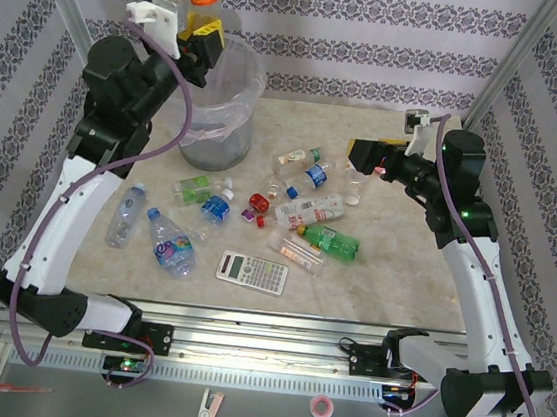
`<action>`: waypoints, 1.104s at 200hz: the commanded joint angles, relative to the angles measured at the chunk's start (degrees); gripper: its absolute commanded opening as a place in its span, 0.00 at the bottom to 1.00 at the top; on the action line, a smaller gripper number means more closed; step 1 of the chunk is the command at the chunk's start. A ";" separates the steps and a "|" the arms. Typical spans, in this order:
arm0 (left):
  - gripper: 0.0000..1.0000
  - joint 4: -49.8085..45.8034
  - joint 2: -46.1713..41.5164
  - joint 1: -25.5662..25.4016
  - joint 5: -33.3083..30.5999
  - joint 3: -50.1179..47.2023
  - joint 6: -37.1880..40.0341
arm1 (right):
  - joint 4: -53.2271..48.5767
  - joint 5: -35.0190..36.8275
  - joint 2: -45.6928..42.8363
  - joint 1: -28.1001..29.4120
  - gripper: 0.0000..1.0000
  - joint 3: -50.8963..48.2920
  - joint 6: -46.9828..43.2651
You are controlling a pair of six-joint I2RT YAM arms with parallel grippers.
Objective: Throw the plastic bottles in the bin
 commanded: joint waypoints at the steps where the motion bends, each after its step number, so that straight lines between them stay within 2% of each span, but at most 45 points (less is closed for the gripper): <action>1: 0.00 8.09 -2.55 0.51 -3.62 -2.44 3.32 | 0.11 0.77 -0.60 0.17 0.98 -0.61 -1.26; 94: 0.00 4.04 -0.06 0.73 -4.19 -1.58 3.21 | 0.01 1.05 0.10 0.20 0.98 -0.65 -0.39; 123: 0.00 -2.62 4.44 2.67 -4.67 1.07 -0.09 | -0.58 1.22 -0.04 0.14 0.98 -0.49 -0.65; 143: 0.00 -9.04 9.15 6.06 -1.98 3.24 -4.99 | -0.61 1.23 -0.06 0.20 0.98 -0.30 -0.56; 154: 0.00 -14.27 13.20 8.23 1.30 5.61 -8.00 | -0.69 1.01 -0.06 0.20 0.98 -0.13 -0.48; 165: 0.00 -21.24 17.66 9.58 1.25 9.60 -10.42 | -1.10 0.75 -0.07 0.20 0.98 0.13 -0.45; 170: 0.13 -24.19 19.61 10.10 1.63 11.49 -11.38 | -1.41 0.70 -0.05 0.20 0.98 0.34 -0.56; 175: 0.30 -26.50 21.24 10.47 2.53 13.39 -12.38 | -1.80 0.70 -0.10 0.20 0.98 0.48 -0.79; 179: 0.39 -28.06 22.24 10.73 3.45 14.87 -12.99 | -2.13 0.70 -0.29 0.20 0.98 0.57 -0.95; 190: 0.56 -30.63 24.37 10.87 5.25 18.30 -13.61 | -2.91 1.33 -0.81 0.12 0.98 0.58 -1.63; 200: 0.75 -31.26 24.95 10.84 4.85 20.08 -14.62 | -3.34 1.83 -1.43 0.09 0.98 0.17 -2.28; 213: 0.94 -30.87 24.67 10.83 4.10 21.52 -15.34 | -3.72 2.46 -2.05 -0.15 0.98 -0.58 -2.92; 221: 1.00 -30.67 24.33 10.82 3.80 22.34 -15.58 | -4.10 2.55 -2.22 -0.47 0.98 -0.95 -2.94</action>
